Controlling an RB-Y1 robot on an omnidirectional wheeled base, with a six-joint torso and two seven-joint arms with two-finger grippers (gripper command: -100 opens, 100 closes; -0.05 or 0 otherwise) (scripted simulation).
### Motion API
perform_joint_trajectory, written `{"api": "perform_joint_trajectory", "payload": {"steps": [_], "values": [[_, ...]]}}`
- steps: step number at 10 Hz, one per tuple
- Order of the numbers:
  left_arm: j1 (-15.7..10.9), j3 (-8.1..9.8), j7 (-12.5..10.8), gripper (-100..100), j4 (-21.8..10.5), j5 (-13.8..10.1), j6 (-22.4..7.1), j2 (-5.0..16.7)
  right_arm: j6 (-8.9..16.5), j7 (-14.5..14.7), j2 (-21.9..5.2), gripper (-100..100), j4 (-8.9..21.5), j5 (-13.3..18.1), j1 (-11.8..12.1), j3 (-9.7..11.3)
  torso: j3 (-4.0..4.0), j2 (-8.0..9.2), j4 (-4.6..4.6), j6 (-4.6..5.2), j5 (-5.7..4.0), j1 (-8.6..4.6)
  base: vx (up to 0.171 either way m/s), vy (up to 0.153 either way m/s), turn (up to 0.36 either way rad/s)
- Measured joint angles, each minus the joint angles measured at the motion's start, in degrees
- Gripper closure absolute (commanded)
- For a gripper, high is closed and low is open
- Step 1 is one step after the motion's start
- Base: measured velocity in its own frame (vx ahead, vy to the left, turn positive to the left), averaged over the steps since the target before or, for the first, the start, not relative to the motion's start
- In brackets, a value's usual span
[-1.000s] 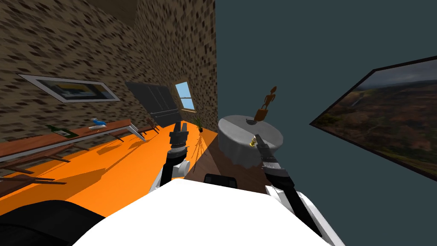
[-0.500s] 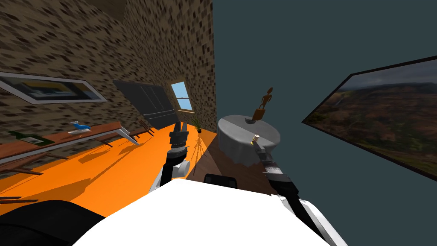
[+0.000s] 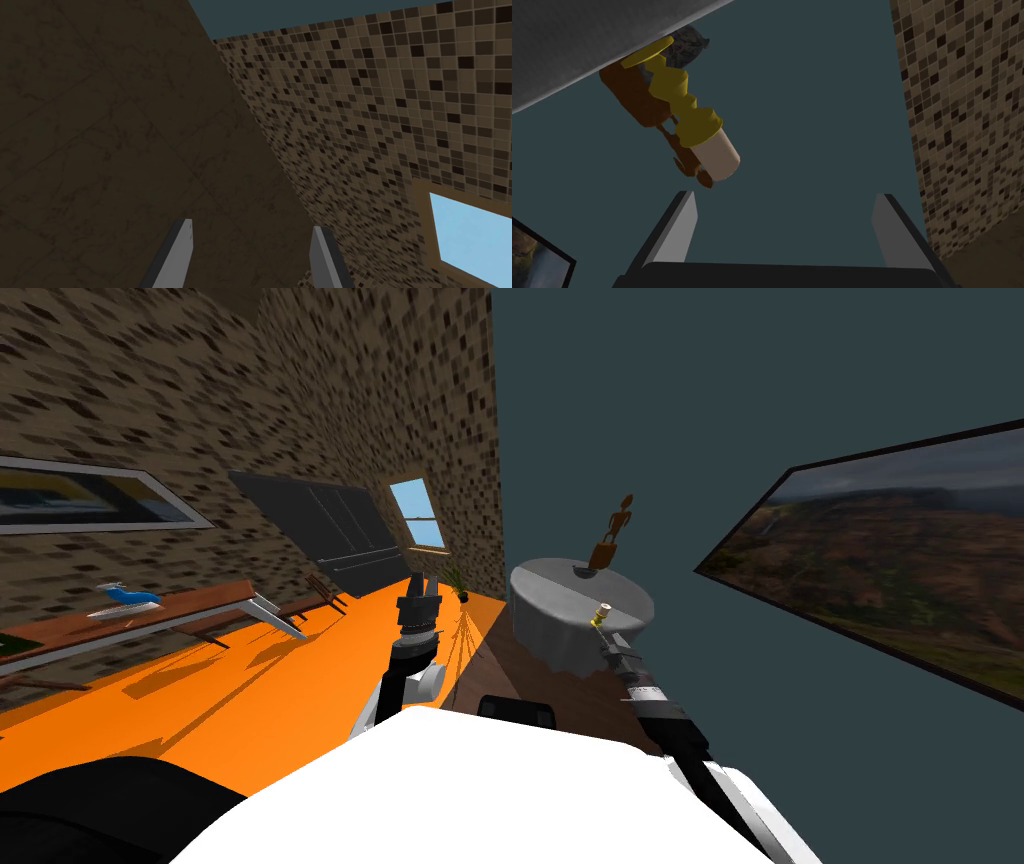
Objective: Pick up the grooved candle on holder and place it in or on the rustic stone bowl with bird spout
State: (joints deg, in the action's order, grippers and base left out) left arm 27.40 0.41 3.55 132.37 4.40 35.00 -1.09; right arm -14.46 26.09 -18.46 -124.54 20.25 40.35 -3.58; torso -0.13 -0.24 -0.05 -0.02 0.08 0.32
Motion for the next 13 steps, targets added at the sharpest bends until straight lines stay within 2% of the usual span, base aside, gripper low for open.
{"api": "perform_joint_trajectory", "payload": {"steps": [6, 13], "values": [[0.0, 0.00, 0.0, 0, 0.0, 0.0, 0.0, 0.0, 1.4, 7.5, -3.0, -100, 3.0, 7.0, -0.5, -4.5, -0.10, -0.18, -0.04, -0.02, -0.02, -0.12, 0.080, 0.070, -0.098], [0.0, 0.00, 0.0, 0, 0.0, 0.0, 0.0, 0.0, 2.8, 15.5, -6.2, -100, 7.0, 14.0, -3.5, -9.3, -0.10, -0.17, -0.04, -0.02, -0.02, -0.13, 0.085, 0.062, -0.091]]}}
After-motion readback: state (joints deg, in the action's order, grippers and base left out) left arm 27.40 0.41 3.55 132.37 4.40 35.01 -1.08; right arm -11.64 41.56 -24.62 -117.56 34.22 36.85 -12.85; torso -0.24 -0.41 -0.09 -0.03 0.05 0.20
